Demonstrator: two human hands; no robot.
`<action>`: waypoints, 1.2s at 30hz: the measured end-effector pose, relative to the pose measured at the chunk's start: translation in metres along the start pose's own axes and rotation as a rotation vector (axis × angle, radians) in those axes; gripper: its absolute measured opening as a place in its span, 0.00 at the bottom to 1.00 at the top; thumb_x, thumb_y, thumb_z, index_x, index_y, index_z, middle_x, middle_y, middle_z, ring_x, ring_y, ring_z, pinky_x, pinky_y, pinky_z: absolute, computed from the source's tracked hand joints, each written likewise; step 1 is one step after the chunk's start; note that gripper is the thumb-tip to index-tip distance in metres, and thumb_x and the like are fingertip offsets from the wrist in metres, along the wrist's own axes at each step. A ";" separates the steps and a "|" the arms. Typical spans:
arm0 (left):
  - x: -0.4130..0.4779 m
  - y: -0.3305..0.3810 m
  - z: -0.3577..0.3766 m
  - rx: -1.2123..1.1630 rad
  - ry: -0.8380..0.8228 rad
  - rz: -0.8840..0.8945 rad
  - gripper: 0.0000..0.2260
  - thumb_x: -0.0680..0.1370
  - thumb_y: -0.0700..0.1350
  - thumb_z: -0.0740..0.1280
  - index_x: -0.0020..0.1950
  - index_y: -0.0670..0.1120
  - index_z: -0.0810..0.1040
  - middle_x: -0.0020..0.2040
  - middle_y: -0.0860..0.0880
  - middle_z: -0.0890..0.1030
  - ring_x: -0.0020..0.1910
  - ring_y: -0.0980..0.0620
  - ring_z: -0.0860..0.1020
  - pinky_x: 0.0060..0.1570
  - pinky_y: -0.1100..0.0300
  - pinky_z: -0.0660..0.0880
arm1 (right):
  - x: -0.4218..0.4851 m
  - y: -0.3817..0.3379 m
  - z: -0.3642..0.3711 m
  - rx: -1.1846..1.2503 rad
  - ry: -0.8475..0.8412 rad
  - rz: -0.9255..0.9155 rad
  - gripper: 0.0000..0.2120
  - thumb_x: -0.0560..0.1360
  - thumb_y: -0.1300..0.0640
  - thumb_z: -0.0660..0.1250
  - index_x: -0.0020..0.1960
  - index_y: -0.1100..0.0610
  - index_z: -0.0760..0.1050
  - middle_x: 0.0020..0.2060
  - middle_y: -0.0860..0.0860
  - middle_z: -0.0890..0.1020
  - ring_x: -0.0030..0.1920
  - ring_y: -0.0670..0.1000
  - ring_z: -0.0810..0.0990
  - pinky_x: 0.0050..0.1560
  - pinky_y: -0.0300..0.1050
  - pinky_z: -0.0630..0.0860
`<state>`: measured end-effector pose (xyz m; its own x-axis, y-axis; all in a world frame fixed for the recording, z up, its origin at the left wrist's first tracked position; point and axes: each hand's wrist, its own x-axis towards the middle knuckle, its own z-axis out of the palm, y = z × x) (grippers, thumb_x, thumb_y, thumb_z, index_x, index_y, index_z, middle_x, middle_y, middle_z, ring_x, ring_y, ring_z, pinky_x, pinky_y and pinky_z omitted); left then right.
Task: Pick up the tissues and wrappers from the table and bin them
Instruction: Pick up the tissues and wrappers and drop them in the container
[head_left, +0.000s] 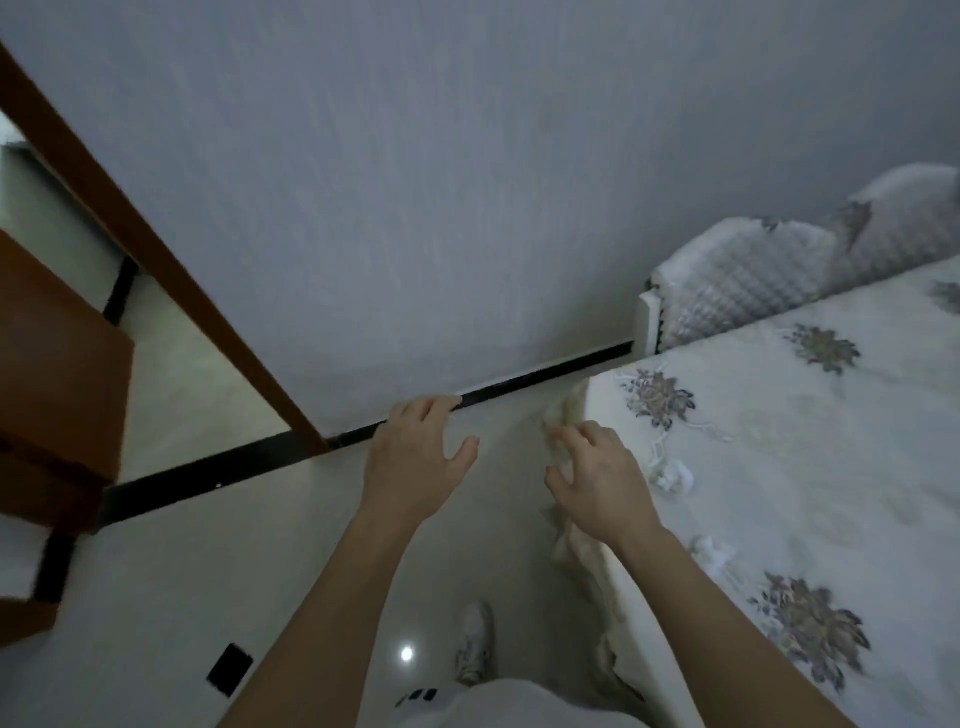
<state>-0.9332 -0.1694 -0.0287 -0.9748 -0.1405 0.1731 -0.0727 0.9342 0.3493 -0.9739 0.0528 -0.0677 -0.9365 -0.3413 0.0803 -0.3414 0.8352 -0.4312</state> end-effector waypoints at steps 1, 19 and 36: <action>0.020 0.002 0.003 -0.024 -0.021 0.047 0.25 0.75 0.60 0.60 0.66 0.49 0.75 0.58 0.50 0.79 0.56 0.47 0.75 0.54 0.53 0.73 | 0.009 0.003 -0.003 -0.013 0.012 0.038 0.20 0.71 0.50 0.64 0.59 0.56 0.76 0.51 0.55 0.79 0.51 0.59 0.76 0.48 0.54 0.76; 0.156 0.178 0.119 -0.375 -0.461 0.842 0.21 0.76 0.55 0.65 0.65 0.47 0.76 0.61 0.49 0.78 0.63 0.46 0.74 0.60 0.48 0.74 | -0.092 0.087 -0.066 -0.120 0.325 0.962 0.21 0.77 0.49 0.63 0.69 0.50 0.70 0.63 0.50 0.76 0.63 0.53 0.72 0.57 0.50 0.74; 0.142 0.175 0.180 -0.113 -0.658 0.847 0.22 0.76 0.57 0.66 0.65 0.47 0.77 0.62 0.48 0.78 0.63 0.45 0.74 0.58 0.48 0.74 | -0.145 0.116 -0.004 0.047 0.188 1.038 0.27 0.72 0.45 0.68 0.69 0.52 0.70 0.59 0.52 0.77 0.58 0.57 0.75 0.50 0.49 0.76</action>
<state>-1.1228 0.0333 -0.1090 -0.6232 0.7729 -0.1192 0.6657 0.6043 0.4377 -0.8784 0.2010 -0.1254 -0.7659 0.6069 -0.2122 0.6344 0.6600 -0.4023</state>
